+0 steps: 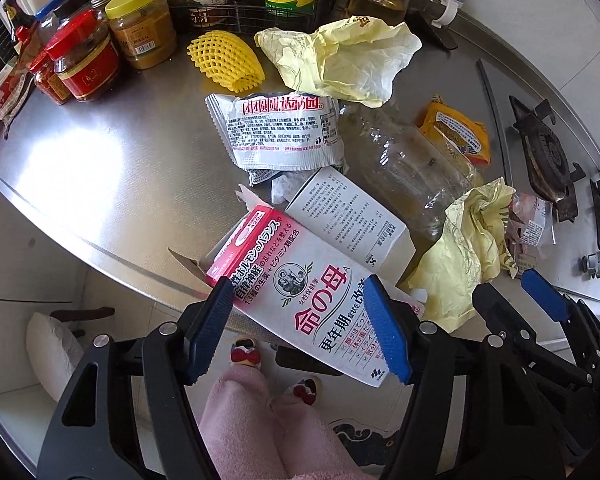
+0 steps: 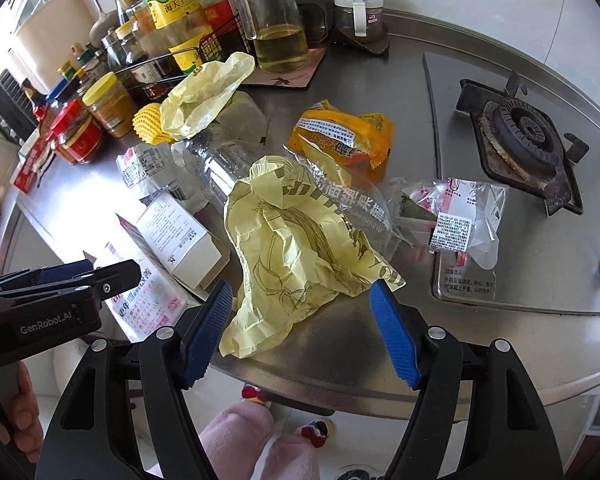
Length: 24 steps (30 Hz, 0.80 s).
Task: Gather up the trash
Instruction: 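Grasp the pink-and-white box with the left tool while the right tool grasps the yellow bag, then lift the box and yellow bag off the counter toward the floor bin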
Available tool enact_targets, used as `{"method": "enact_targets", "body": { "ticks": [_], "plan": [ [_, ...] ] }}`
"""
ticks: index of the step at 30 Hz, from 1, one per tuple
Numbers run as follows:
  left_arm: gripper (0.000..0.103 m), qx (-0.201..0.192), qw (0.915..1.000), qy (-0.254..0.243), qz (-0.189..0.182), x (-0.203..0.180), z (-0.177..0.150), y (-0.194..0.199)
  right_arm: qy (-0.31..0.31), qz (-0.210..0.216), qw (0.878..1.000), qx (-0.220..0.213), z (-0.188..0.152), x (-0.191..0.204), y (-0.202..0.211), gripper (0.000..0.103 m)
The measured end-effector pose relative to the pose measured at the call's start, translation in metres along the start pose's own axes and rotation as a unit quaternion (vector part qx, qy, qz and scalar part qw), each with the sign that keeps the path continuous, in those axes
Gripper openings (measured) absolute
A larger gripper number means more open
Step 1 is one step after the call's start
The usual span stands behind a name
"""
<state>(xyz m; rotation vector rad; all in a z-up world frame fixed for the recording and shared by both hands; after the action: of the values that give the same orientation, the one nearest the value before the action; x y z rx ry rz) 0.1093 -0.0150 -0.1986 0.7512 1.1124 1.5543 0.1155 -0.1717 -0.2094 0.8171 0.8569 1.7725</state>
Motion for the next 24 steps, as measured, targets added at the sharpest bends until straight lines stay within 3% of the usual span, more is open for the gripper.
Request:
{"method": "enact_targets", "body": {
  "ticks": [8,10,12,15,24],
  "plan": [
    [0.072,-0.018,0.9995,-0.009,0.025,-0.001,0.005,-0.008,0.009,-0.019,1.0,0.012,-0.001,-0.006,-0.017,0.069],
    [0.075,-0.014,0.9996,-0.007,0.023,0.002,0.006,-0.009,0.006,-0.023,1.0,0.016,-0.001,-0.011,-0.021,0.065],
    [0.076,-0.007,0.9998,0.003,0.02,0.004,0.006,-0.01,0.002,-0.031,0.999,0.022,0.0,-0.016,-0.024,0.046],
    [0.076,0.003,0.9997,0.022,0.013,0.007,0.006,-0.009,-0.005,-0.027,0.999,0.027,-0.001,-0.02,-0.026,0.037],
    [0.078,0.005,0.9972,0.064,0.037,0.004,-0.004,-0.008,0.015,-0.004,1.0,0.026,-0.005,-0.022,-0.023,0.027]
  ]
}}
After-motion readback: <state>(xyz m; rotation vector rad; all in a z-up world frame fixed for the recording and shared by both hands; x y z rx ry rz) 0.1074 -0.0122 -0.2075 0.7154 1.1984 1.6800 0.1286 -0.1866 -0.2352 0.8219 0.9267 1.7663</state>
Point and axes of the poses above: each gripper's, at about its wrist camera, not at the fingertips, and y roughly against the way its jaws point, x to its left, z to its top, the point moved 1 cm from there along -y, roughly the way its jaws point, and after that the axes turned 7 degrees about -x, right-handed, at the moved point
